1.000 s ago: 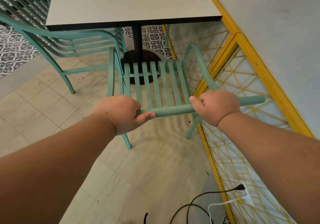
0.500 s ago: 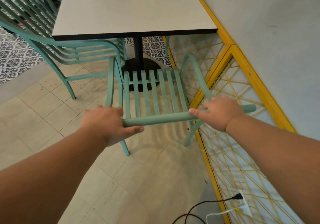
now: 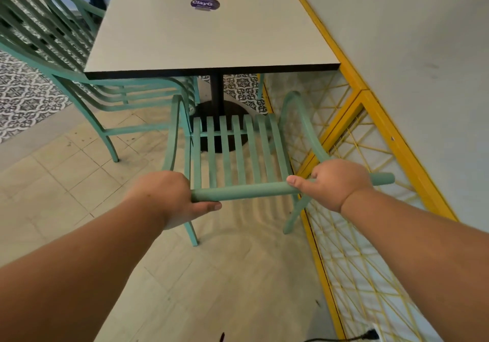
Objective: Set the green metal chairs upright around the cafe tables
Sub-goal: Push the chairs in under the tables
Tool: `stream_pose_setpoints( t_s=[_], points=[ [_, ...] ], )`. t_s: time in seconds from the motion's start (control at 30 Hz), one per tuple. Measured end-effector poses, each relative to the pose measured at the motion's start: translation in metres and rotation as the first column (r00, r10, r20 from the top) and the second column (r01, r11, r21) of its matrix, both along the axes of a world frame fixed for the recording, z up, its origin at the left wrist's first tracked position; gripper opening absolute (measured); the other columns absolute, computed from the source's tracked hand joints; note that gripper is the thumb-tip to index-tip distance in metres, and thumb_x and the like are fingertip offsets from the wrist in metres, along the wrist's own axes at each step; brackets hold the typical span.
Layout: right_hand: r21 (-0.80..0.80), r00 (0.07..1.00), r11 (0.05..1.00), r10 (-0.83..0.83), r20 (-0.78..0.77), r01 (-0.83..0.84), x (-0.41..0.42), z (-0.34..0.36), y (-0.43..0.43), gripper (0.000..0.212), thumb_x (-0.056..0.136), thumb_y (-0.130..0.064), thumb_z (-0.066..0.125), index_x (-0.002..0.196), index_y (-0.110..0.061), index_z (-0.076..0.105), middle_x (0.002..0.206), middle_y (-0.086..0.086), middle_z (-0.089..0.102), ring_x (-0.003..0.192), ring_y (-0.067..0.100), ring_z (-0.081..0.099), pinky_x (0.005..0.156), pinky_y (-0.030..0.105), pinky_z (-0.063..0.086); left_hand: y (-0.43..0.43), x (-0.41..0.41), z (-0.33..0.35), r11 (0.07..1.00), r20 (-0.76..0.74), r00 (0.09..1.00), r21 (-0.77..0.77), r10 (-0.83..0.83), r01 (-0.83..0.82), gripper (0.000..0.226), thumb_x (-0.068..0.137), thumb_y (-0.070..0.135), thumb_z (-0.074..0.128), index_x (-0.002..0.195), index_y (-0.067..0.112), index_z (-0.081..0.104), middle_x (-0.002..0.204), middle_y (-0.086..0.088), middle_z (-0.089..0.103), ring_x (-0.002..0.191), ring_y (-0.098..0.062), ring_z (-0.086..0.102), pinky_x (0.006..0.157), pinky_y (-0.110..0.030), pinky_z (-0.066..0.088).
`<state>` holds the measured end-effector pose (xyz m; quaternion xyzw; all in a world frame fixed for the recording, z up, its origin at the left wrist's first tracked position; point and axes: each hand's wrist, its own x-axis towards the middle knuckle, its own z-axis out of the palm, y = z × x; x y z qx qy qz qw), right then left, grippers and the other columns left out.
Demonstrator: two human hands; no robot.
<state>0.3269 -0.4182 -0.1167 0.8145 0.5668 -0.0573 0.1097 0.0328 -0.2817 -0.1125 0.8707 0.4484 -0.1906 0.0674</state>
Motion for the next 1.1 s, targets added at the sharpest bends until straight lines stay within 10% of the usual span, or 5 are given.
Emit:
stream_pose_setpoints(
  t_s=[1.1],
  points=[
    [-0.028,0.999,0.999,-0.014,0.052,0.016,0.056,-0.005,0.089,0.1,0.066,-0.095,-0.01,0.067,-0.025,0.062,0.061,-0.004,0.061,0.059,0.017,0.06,0.054,0.03,0.044,0.072,0.044,0.001,0.997,0.097,0.993,-0.043,-0.062,0.066,0.089,0.067,0.1,0.015,0.072,0.025,0.064,0.069,0.003,0.065,0.058,-0.012,0.058,0.055,-0.031,0.057]
  ],
)
